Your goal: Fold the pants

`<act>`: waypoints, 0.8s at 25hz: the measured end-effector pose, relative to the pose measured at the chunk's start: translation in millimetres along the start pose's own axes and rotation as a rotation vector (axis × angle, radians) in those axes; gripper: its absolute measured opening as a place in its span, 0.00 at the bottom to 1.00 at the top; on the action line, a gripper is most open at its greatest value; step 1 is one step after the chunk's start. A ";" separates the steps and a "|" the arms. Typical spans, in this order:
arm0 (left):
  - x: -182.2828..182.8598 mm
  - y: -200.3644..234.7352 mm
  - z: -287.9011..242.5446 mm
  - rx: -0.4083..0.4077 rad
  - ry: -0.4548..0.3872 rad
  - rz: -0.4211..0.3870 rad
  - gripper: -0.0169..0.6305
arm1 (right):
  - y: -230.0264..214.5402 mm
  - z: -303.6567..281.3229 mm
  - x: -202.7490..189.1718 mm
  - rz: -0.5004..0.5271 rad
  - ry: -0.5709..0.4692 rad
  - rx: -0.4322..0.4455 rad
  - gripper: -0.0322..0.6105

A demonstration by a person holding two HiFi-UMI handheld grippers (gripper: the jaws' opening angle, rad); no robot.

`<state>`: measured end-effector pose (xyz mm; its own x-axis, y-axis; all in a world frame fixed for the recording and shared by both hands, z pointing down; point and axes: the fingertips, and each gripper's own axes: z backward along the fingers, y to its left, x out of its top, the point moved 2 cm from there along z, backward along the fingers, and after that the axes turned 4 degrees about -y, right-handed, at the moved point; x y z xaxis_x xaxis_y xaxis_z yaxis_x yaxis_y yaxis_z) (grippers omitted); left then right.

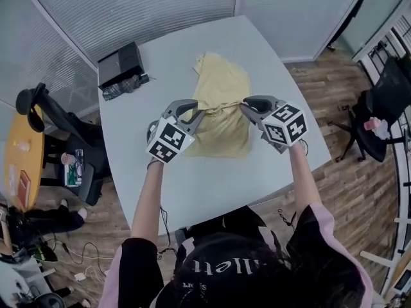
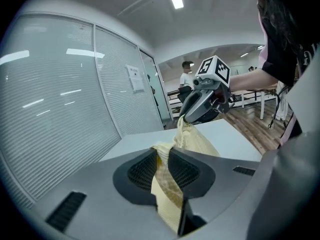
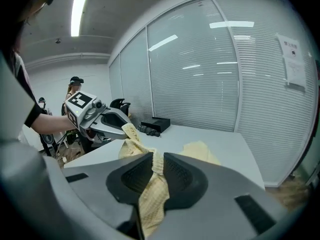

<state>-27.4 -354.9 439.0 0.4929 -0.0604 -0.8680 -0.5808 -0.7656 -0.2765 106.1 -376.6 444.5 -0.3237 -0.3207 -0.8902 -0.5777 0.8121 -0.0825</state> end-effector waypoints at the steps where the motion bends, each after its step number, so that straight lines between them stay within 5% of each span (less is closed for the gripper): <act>1: -5.5 9.3 -12.8 0.008 0.018 -0.001 0.16 | -13.6 -11.7 0.4 0.008 0.012 0.008 0.16; 13: -116.7 54.3 -129.9 0.056 0.310 0.142 0.16 | -100.9 -126.9 -85.2 -0.005 0.203 0.069 0.16; 20: -142.0 53.0 -150.0 0.099 0.335 0.264 0.18 | -114.1 -147.2 -117.9 -0.023 0.227 0.014 0.17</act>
<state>-30.9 -482.9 609.5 0.4928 -0.4629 -0.7368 -0.7665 -0.6317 -0.1158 99.9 -503.2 624.9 -0.4715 -0.4391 -0.7647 -0.5768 0.8096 -0.1092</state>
